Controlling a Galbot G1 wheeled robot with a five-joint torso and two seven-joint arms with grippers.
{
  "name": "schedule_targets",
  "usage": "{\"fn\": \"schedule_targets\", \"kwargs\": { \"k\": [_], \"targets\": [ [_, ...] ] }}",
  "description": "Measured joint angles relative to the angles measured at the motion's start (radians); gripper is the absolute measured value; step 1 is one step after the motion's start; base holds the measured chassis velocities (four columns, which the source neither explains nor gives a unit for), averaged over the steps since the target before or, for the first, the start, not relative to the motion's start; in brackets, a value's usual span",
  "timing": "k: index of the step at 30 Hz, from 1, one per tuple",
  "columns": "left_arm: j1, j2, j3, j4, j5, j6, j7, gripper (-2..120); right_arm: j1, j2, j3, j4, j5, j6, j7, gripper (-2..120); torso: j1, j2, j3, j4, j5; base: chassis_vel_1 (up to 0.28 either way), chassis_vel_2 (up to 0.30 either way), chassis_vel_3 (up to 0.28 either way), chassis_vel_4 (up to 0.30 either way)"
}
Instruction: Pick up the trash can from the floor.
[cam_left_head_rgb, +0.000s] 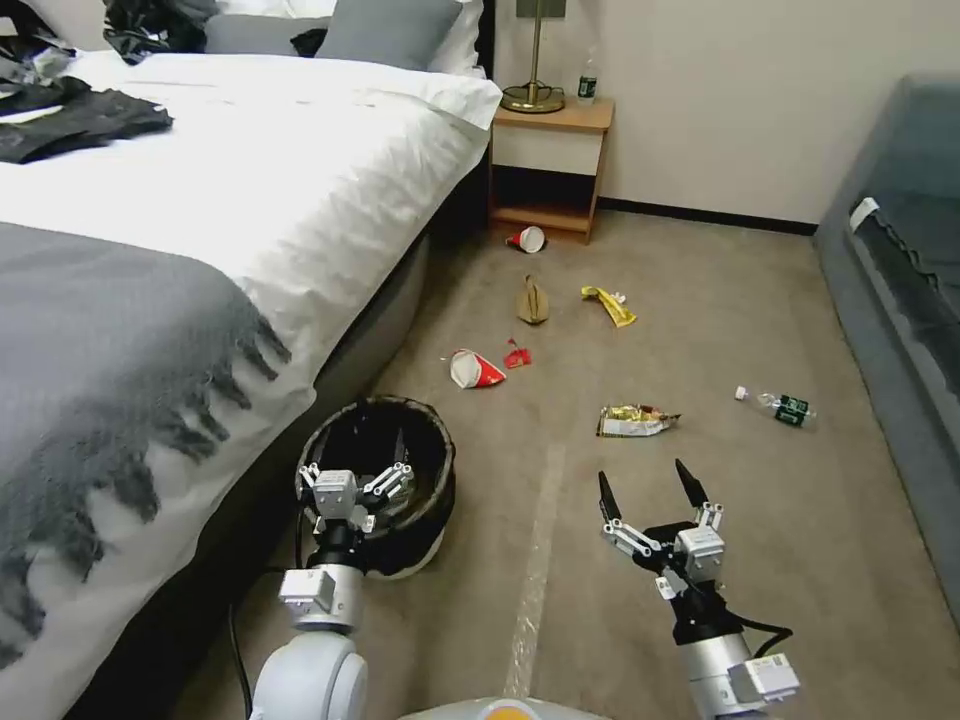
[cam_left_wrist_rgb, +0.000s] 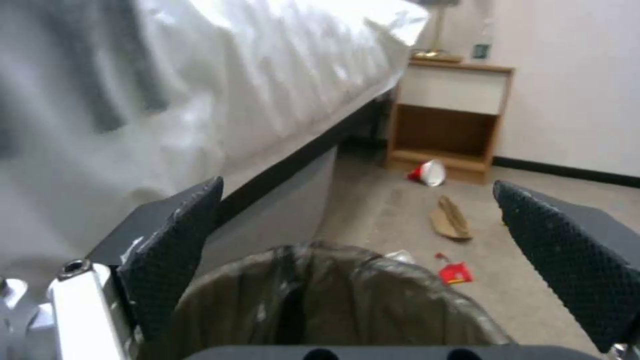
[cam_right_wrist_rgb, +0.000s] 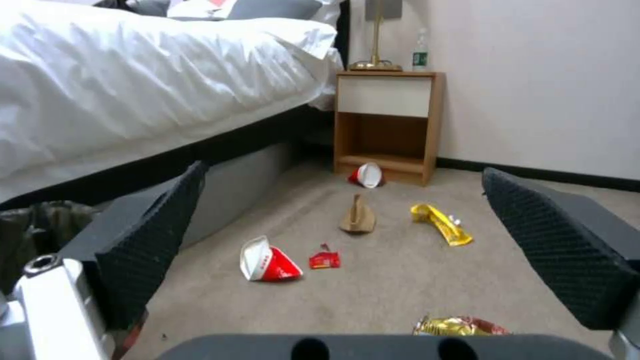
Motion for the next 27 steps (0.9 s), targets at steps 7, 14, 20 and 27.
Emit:
{"fn": "schedule_targets", "kwargs": {
  "k": [7,14,20,27],
  "targets": [
    [0.014,-0.005,0.046,-0.095,-0.181,0.201,-0.219,99,0.008,0.0,0.001,-0.009,0.0,-0.011,-0.002,100,0.0,0.0,0.0,0.0001,-0.0001,0.0,0.0,0.0,0.0],
    [0.012,-0.02,0.048,-0.144,-0.369,0.329,-0.348,100,0.02,0.0,-0.005,-0.024,0.002,-0.011,-0.017,100,0.0,0.0,0.0,0.0001,0.0,0.0,0.0,0.0,0.0],
    [0.043,-0.029,0.044,-0.138,-0.45,0.343,-0.399,100,0.034,0.0,-0.004,-0.033,0.008,-0.012,-0.036,100,0.0,0.0,0.0,0.0003,0.0,0.0,0.0,0.0,0.0],
    [0.034,-0.049,0.033,-0.084,-0.482,0.346,-0.427,100,0.044,0.0,-0.004,-0.044,0.028,-0.007,-0.046,100,0.0,0.0,0.0,0.0001,0.0,0.0,0.0,0.0,0.0]
  ]
}}
